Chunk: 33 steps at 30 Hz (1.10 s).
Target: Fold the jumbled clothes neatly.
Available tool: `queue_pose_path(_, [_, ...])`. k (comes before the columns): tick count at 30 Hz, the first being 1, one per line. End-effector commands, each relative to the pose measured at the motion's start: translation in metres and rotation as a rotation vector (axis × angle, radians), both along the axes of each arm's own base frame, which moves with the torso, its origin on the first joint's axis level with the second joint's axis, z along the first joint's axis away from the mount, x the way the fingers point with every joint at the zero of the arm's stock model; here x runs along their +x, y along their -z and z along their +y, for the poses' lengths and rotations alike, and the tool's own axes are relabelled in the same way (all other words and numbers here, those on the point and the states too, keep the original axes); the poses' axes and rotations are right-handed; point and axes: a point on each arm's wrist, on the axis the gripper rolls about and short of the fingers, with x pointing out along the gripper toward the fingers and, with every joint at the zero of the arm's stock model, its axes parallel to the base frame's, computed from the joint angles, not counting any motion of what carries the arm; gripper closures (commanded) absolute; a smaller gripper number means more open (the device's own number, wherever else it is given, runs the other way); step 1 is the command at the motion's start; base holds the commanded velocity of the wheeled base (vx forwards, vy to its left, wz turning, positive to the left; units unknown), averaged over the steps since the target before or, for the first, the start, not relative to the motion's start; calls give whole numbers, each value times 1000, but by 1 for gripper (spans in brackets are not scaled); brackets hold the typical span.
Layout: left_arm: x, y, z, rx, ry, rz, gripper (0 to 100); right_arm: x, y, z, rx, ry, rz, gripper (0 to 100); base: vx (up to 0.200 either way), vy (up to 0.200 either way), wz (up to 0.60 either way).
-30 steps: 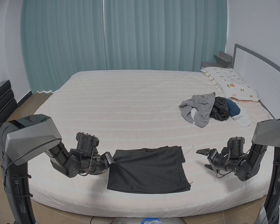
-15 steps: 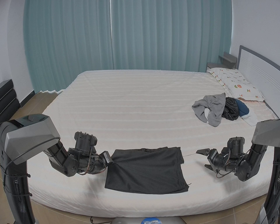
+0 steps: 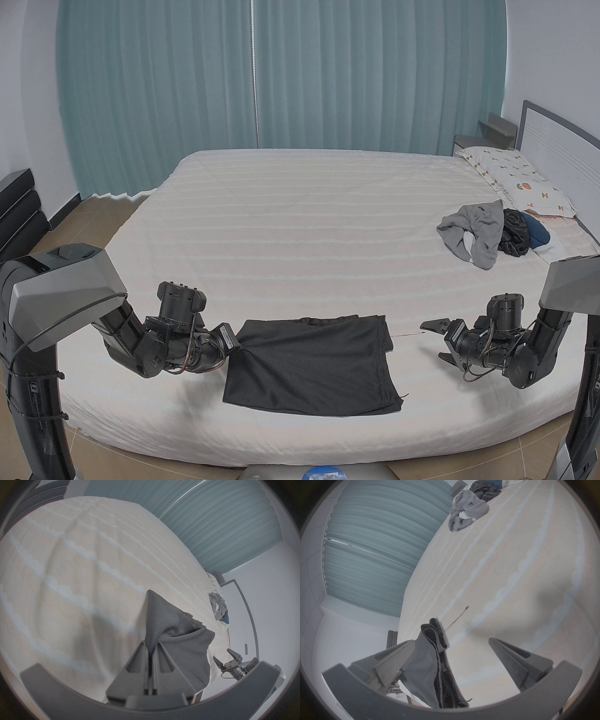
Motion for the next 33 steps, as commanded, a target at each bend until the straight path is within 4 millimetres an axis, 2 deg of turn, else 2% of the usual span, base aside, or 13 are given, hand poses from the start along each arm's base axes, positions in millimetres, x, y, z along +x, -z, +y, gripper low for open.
queue_pose_path(1, [0,0,0,1,1,1,100,0,0,0,0,0,1,0,0,200,0])
queue_pose_path(5, [-2,0,-1,4,4,14,100,0,1,0,0,0,3,0,0,200,0])
queue_pose_path(17, [-6,2,-3,11,16,50,100,0,1,0,-1,-1,2,0,0,0,0])
queue_pose_path(18, [-7,2,-3,11,16,50,0,0,1,0,-1,-1,2,0,0,0,0])
queue_pose_path(28, [-8,2,-5,9,19,53,0,-3,1,1,-2,-6,8,0,0,0,0])
queue_pose_path(33, [-3,-6,-3,-38,-32,47,0,-6,1,6,-5,-24,9,0,0,0,0])
